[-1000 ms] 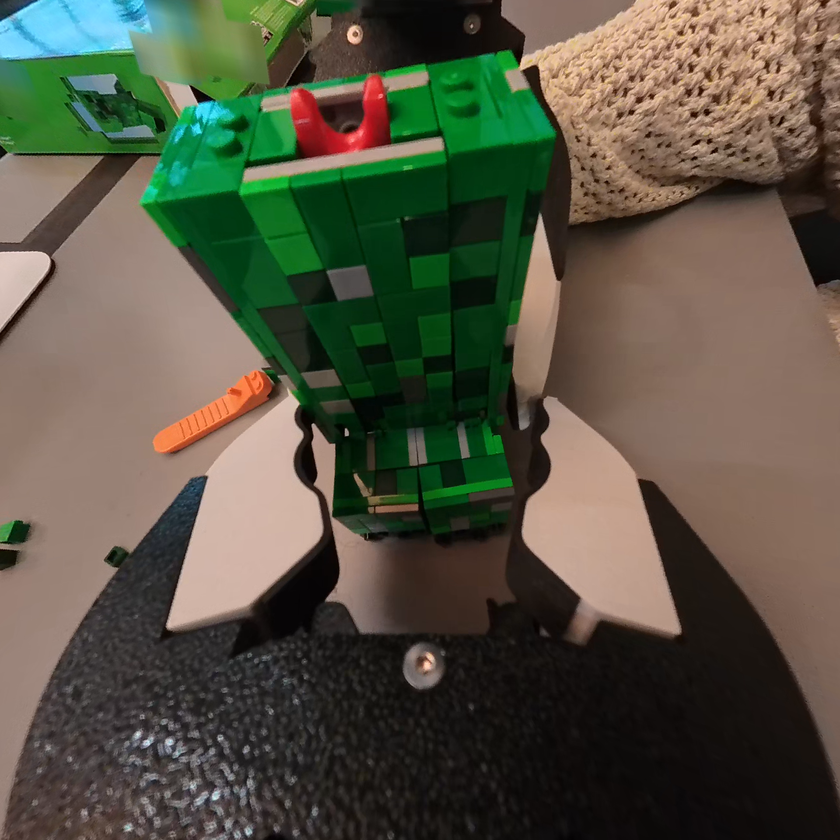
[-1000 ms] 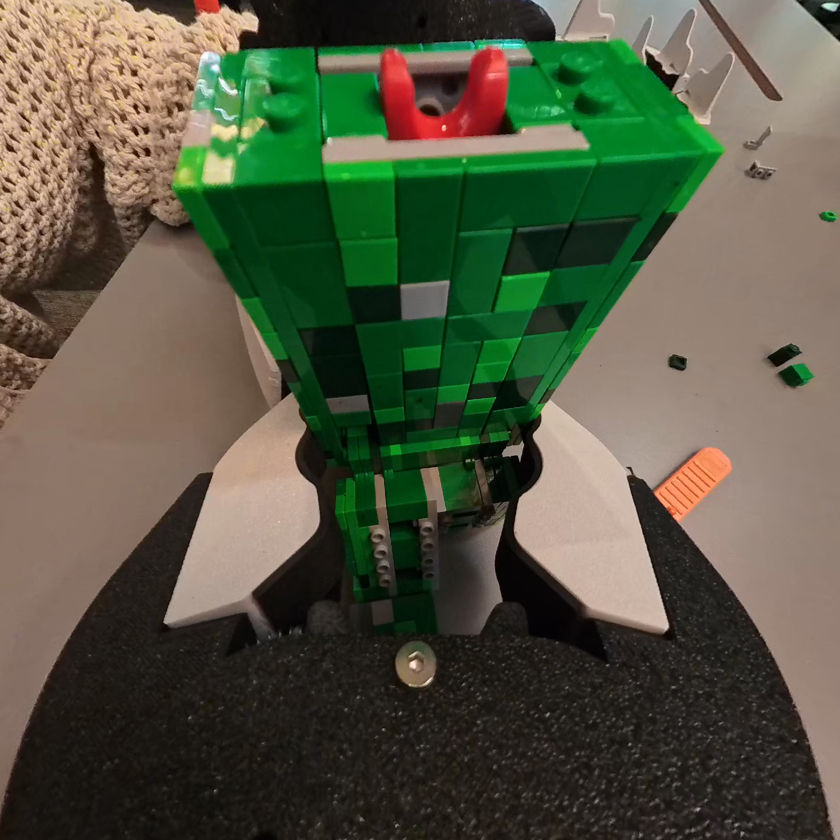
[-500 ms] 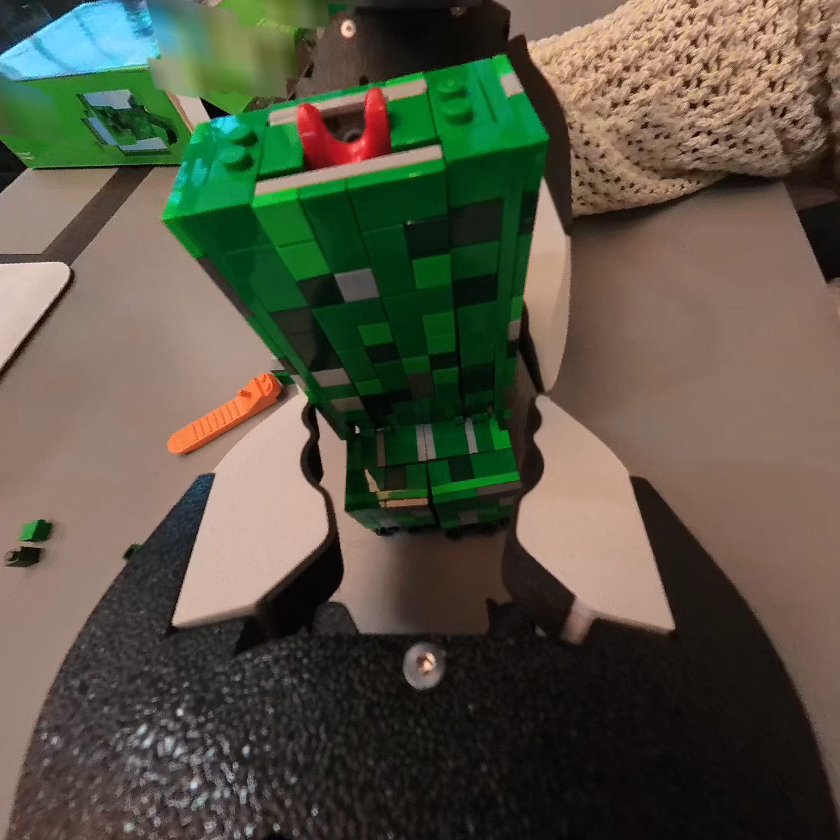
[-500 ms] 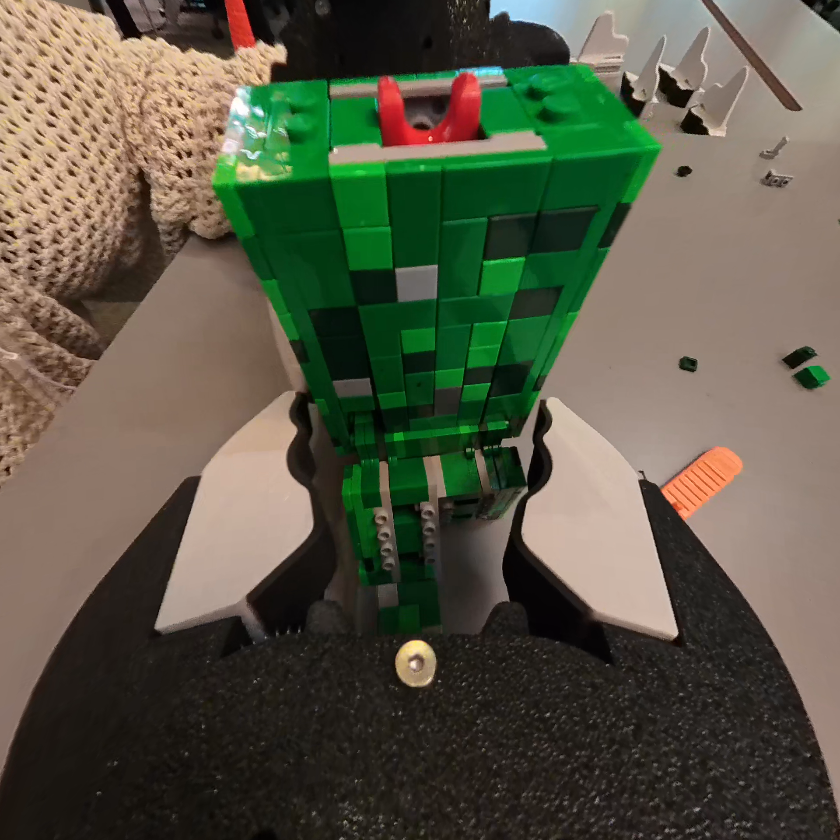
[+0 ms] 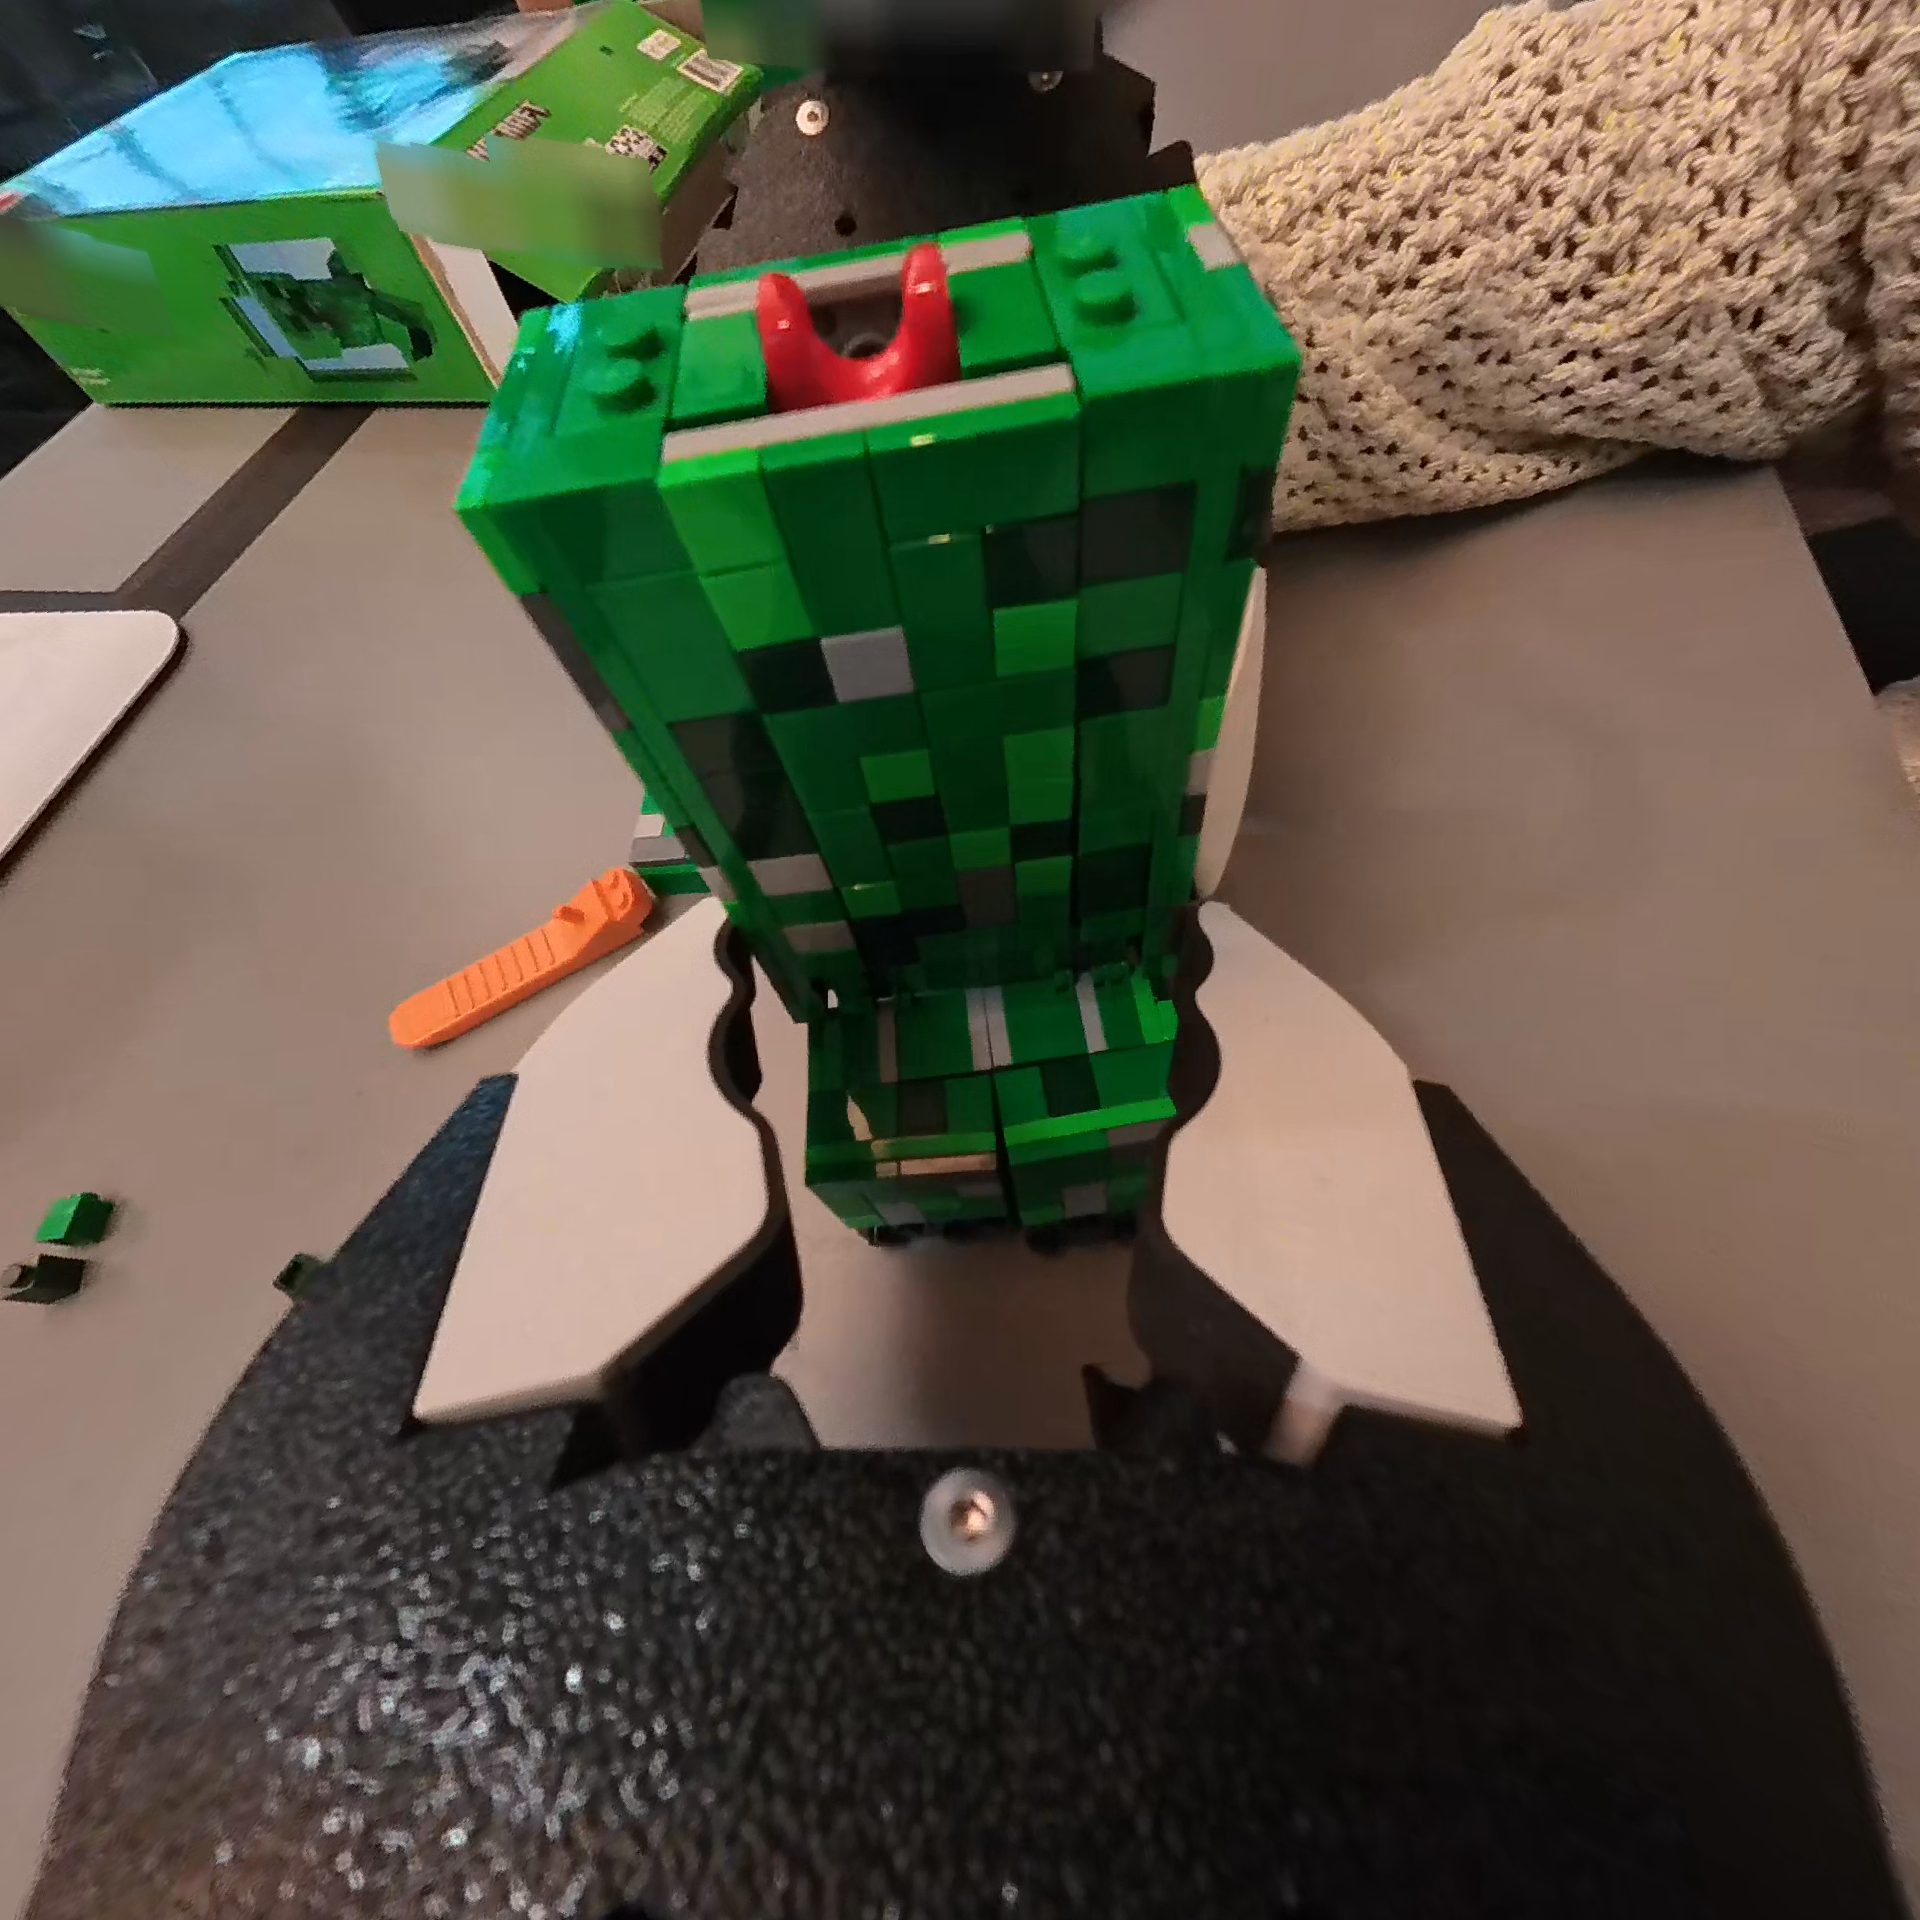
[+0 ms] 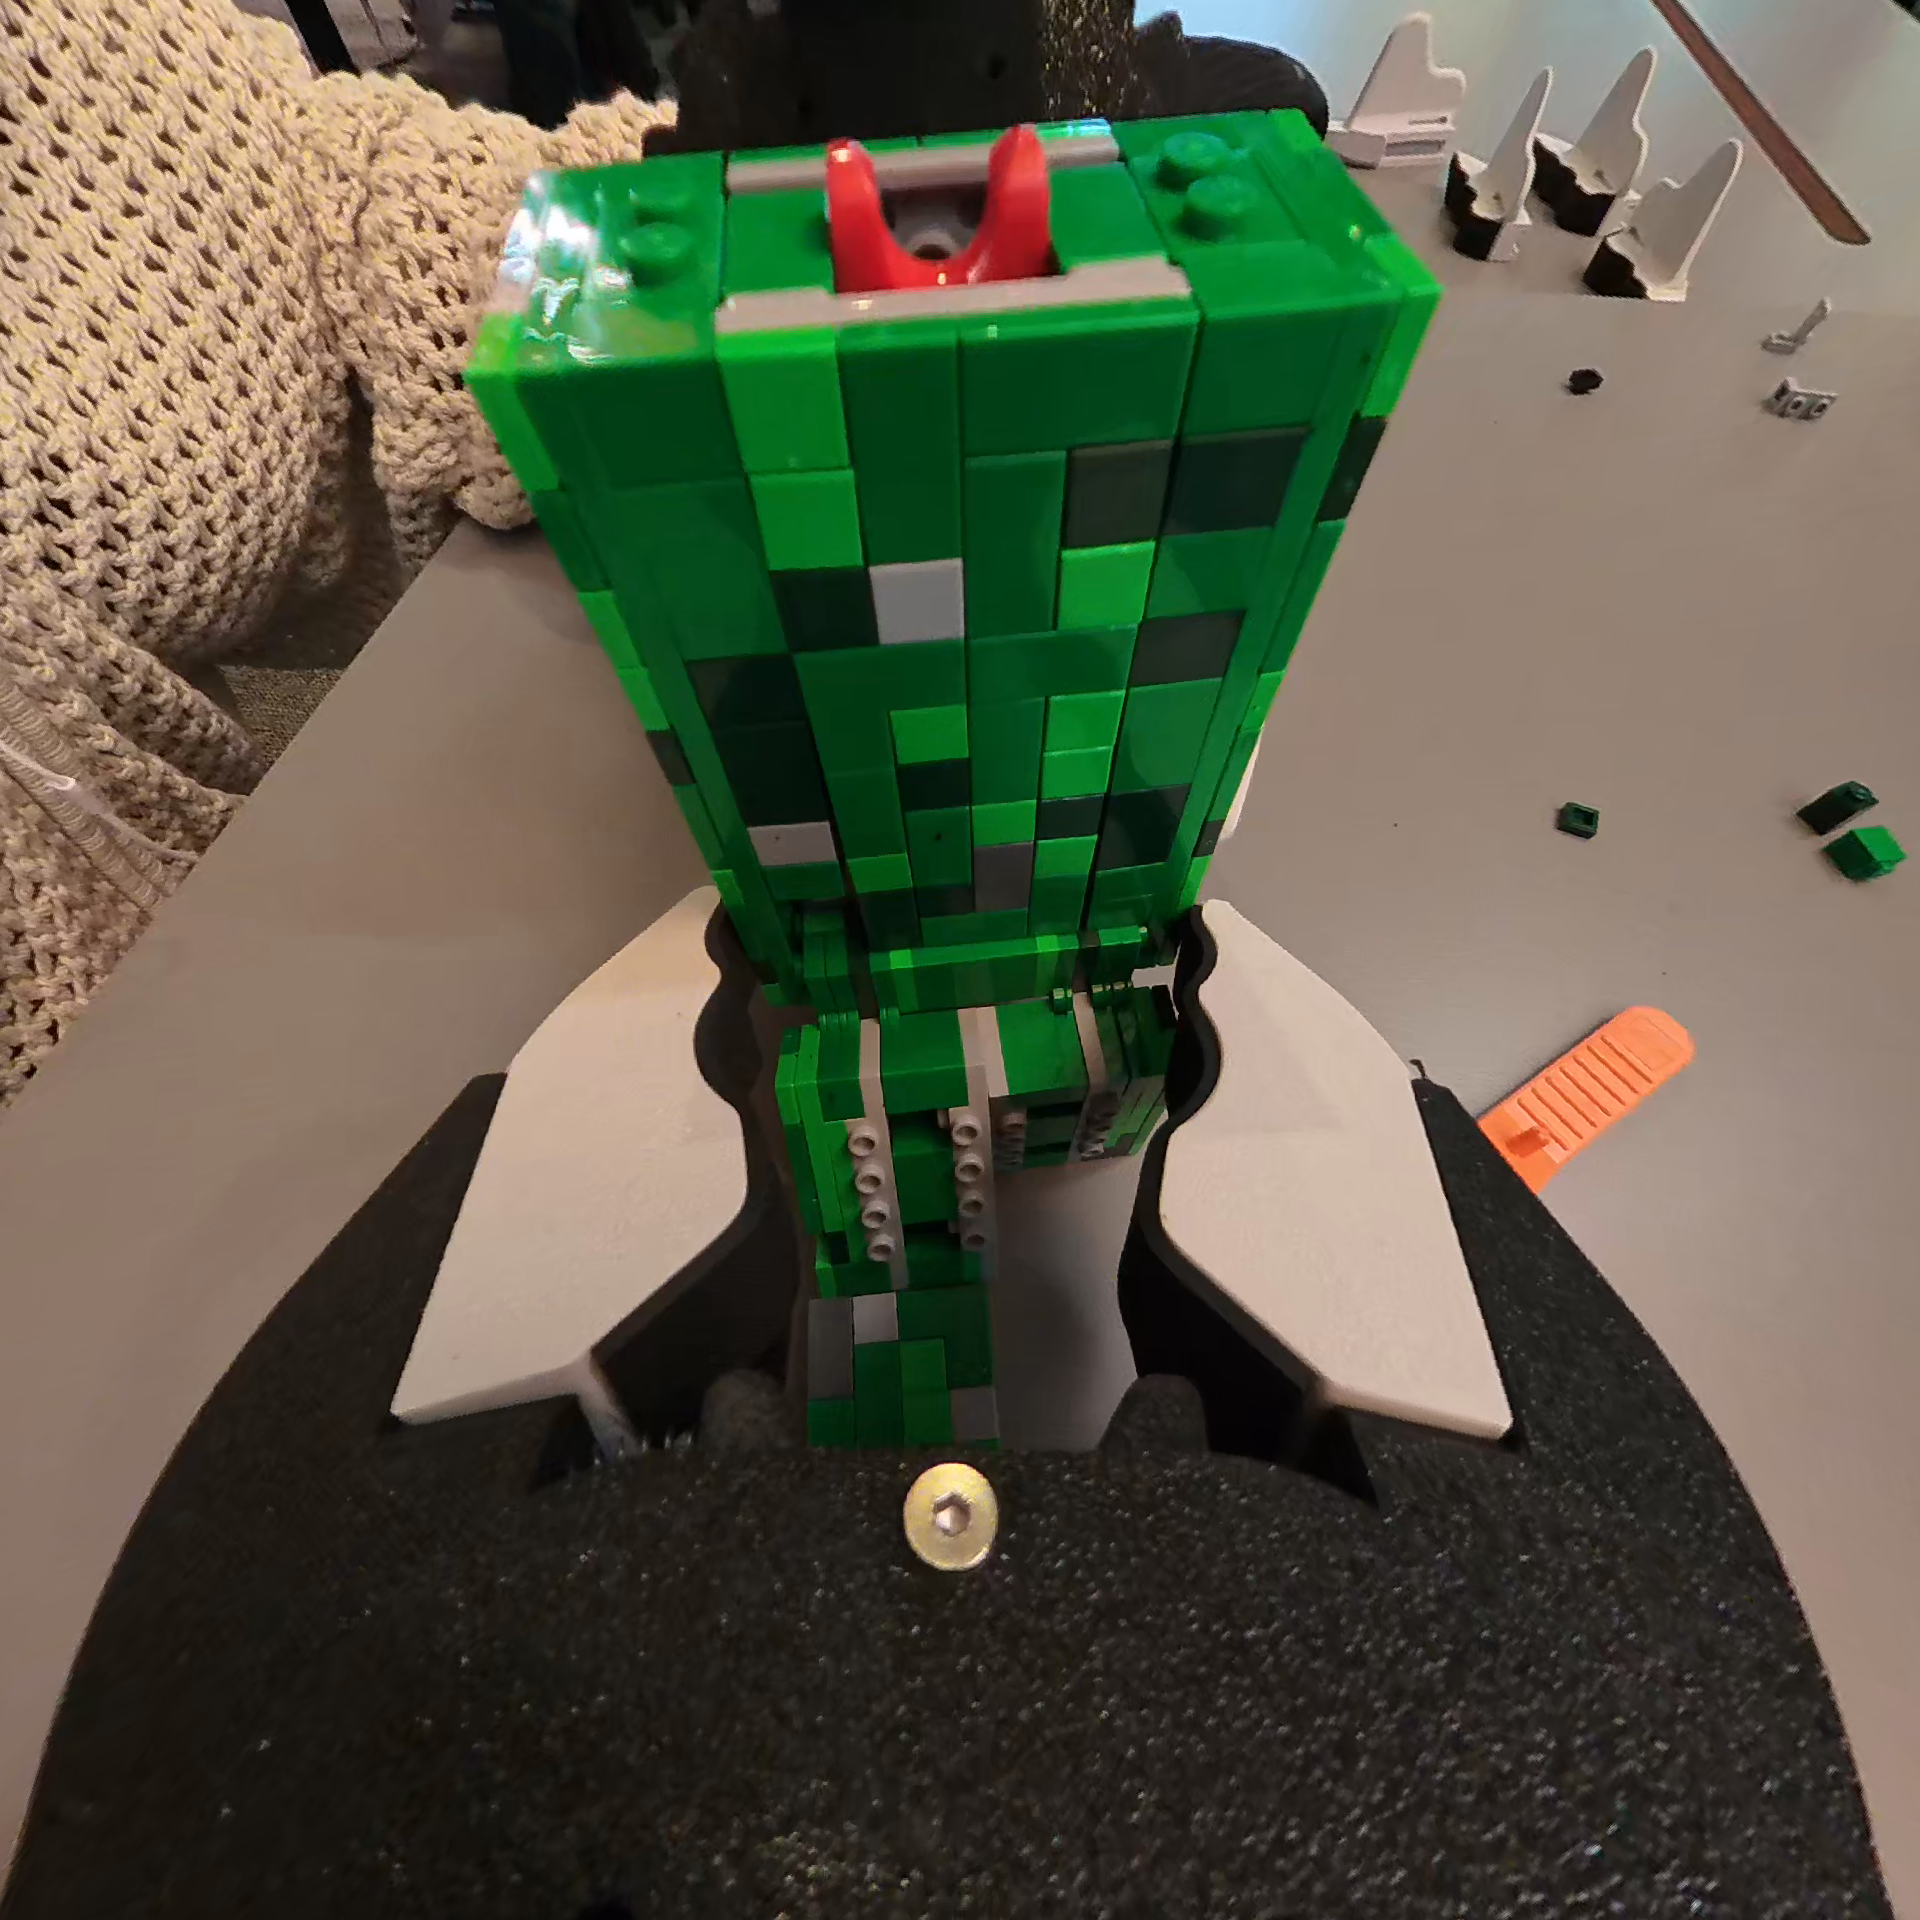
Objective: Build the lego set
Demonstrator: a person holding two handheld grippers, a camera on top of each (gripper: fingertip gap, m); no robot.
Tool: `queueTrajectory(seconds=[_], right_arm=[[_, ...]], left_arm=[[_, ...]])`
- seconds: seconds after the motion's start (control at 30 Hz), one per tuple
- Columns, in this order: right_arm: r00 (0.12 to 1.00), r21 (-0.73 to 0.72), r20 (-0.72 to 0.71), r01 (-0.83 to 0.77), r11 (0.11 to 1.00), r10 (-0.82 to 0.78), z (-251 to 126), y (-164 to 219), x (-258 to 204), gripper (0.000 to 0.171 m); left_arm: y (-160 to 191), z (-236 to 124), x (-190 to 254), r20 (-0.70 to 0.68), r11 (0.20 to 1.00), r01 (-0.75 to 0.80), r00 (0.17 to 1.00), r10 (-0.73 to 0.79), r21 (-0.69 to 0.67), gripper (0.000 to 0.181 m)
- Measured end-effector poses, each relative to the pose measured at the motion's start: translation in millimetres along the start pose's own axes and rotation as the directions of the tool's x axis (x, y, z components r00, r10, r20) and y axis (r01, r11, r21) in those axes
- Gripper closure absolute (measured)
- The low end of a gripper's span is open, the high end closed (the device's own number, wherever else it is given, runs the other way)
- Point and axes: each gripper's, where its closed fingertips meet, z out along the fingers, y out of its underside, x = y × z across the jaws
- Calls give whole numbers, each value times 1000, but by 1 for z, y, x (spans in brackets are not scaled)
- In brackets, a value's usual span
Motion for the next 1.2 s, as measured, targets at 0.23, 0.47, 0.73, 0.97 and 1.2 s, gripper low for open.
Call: queueTrajectory(seconds=[0.23,0.47,0.73,0.97,1.2], right_arm=[[1000,5,4,4,1000,-4,1,0,1,94],[1000,5,4,-4,1000,4,1,1,2,94],[1000,34,5,-17,999,17,3,0,1,94],[1000,50,11,-24,998,24,3,0,1,94],[999,51,18,-28,998,27,2,0,-2,92]], left_arm=[[1,1,0,1,1000,13,1000,-13,-14,105],[3,2,0,3,1000,18,1000,-18,-21,105],[2,4,-1,-12,1000,28,1000,-29,-13,105],[2,4,-2,-11,999,35,999,-35,-12,105],[1,5,1,-13,999,29,999,-29,-17,103]])
